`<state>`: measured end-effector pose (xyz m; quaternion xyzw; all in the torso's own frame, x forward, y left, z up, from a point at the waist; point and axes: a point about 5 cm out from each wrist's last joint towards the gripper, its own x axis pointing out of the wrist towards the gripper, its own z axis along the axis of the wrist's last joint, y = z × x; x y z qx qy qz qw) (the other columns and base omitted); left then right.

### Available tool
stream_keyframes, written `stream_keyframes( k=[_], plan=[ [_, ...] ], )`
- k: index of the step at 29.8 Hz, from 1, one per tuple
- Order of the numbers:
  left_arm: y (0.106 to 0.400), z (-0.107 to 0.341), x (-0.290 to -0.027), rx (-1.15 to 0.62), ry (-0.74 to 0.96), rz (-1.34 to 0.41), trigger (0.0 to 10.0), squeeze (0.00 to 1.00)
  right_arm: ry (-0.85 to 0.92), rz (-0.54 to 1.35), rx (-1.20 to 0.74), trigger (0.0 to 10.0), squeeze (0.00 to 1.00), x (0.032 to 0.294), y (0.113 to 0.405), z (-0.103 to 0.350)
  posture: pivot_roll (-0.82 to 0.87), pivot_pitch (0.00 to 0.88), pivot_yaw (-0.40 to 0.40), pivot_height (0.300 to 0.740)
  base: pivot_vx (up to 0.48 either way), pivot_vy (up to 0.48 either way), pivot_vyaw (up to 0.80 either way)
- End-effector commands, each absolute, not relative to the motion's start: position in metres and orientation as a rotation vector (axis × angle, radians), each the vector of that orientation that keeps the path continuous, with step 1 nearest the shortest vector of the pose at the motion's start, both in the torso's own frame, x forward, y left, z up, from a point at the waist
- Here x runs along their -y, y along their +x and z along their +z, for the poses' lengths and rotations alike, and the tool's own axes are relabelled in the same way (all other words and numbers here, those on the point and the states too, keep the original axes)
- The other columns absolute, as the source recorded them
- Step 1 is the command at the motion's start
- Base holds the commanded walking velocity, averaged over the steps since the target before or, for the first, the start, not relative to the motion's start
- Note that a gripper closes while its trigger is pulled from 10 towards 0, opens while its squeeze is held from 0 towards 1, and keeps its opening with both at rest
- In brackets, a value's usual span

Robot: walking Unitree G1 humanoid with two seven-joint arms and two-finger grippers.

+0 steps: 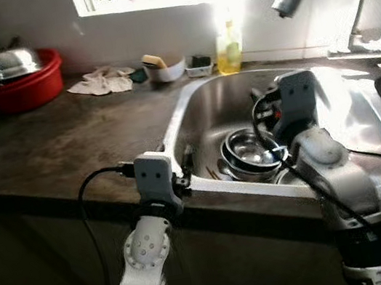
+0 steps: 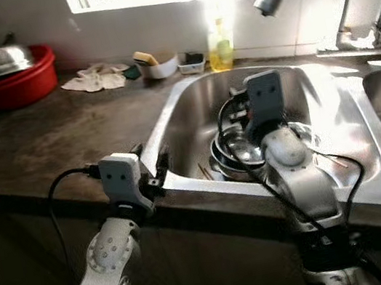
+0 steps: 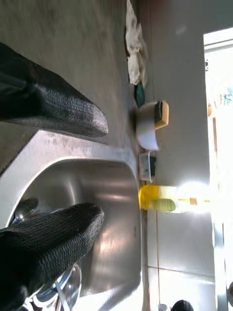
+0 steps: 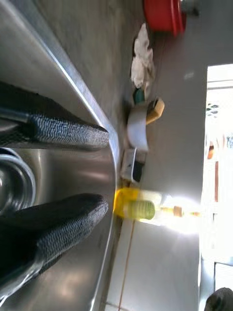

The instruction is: Kitchen organization

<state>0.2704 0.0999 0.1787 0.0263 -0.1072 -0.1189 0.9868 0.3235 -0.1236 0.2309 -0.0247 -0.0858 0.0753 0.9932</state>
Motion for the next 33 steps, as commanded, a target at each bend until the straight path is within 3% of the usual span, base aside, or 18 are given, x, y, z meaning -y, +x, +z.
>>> stream_keyframes(
  k=[1,21,33],
  plan=[
    [0.2701,0.1780,-0.0945,0.210,0.046,-0.261,10.0,0.00,-0.057,0.119,0.194,10.0,0.00,0.1326,0.3208,0.2364,0.01,0.021,-0.015,0.740,0.000,0.465,0.00],
    [0.2714,0.1794,-0.0916,0.229,0.084,-0.275,10.0,0.00,-0.067,0.096,0.225,10.0,0.00,0.1338,0.3182,0.2389,0.01,0.028,-0.007,0.740,0.000,0.000,0.00],
    [0.2701,0.1803,-0.0887,0.232,0.083,-0.297,10.0,0.00,-0.102,0.110,0.261,10.0,0.00,0.1281,0.3112,0.2406,0.01,0.031,-0.003,0.740,0.021,-0.410,0.00]
  ],
)
